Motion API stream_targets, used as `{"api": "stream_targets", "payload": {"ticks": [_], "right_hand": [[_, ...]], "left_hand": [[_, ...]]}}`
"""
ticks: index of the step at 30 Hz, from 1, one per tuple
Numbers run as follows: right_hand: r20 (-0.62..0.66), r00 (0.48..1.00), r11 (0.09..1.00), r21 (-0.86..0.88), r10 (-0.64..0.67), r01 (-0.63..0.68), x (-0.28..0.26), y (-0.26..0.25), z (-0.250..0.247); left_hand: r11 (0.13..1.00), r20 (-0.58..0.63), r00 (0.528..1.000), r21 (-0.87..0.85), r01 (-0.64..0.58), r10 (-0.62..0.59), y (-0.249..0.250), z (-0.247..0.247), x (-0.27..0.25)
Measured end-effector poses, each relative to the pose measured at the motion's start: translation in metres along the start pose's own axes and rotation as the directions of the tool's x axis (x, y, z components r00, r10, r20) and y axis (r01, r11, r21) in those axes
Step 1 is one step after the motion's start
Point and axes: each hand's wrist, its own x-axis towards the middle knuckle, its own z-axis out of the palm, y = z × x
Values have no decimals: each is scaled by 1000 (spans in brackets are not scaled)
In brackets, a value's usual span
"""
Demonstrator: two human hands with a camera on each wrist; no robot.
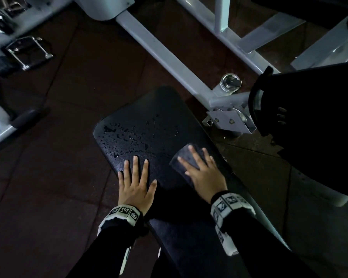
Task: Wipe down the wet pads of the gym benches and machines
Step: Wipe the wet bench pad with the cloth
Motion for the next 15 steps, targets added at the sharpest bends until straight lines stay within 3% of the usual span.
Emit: {"api": "stream_targets", "payload": {"ticks": [6, 11, 15], "right_hand": [[27, 942, 930, 149, 336, -336, -47, 48, -11], [36, 966, 965, 54, 256, -257, -123, 31, 10], [46, 995, 995, -37, 92, -91, -125, -12, 29]], "left_hand": [[1000, -12, 1000, 7, 4, -4, -1, 4, 0], [1000, -26, 1000, 14, 7, -7, 0, 5, 0], [1000, -21, 1000, 8, 14, -14, -1, 6, 0]]}}
